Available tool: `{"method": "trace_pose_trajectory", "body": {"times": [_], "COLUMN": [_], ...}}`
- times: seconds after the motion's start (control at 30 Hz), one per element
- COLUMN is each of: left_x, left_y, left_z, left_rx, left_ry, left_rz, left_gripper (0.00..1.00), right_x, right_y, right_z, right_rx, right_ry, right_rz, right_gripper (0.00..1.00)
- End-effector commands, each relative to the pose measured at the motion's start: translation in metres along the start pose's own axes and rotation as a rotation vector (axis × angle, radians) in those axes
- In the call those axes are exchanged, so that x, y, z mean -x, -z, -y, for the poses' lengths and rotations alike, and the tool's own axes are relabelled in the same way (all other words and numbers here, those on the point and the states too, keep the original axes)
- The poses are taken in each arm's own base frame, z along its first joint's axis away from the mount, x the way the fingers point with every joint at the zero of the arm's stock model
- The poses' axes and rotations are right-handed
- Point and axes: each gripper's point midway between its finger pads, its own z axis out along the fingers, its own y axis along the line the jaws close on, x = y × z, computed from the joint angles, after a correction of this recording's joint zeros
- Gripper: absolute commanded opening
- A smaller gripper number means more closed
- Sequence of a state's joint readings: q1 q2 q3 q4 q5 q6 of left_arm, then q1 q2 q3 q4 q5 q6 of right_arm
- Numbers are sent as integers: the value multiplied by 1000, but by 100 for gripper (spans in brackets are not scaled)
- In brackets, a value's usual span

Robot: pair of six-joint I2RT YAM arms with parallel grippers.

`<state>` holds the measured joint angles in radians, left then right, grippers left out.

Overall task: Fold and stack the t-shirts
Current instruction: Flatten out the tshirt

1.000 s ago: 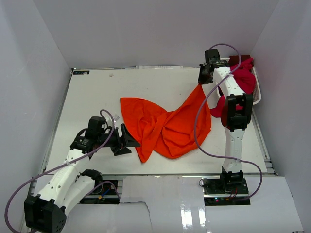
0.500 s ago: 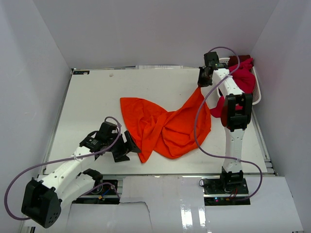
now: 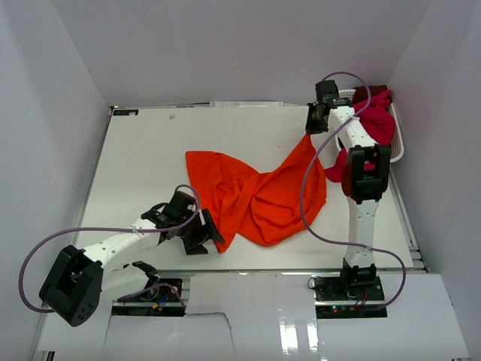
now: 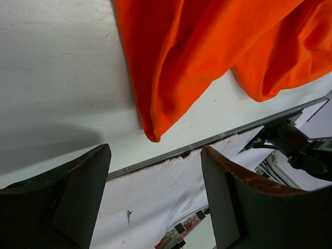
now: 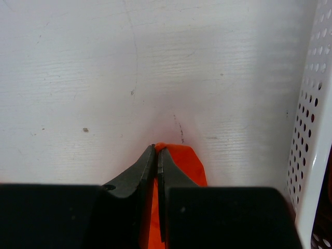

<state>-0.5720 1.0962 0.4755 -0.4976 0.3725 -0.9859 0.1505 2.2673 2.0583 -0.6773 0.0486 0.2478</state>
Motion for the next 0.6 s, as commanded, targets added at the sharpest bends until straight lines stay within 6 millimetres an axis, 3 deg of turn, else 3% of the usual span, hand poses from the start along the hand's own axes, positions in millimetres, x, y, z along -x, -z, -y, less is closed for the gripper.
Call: {"method": "trace_pose_trajectory", "body": {"times": [0.0,0.2,0.57], "left_x": [5,0,0], "left_y": [-5,-13,-22], "left_z": [9,6,6], "left_rx": [-8,-9,-3], "left_ry": [-10,12,20], "left_rz": [24,1,-7], "left_gripper": [81,64,62], "right_x": [21,20,18], "right_y": [16,15,14], "right_z": [-1,-1,0], "right_rx": [14,14,11], "right_ry": [15,15,20], "right_rz": [70,69,66], "right_gripper": [8,8,8]}}
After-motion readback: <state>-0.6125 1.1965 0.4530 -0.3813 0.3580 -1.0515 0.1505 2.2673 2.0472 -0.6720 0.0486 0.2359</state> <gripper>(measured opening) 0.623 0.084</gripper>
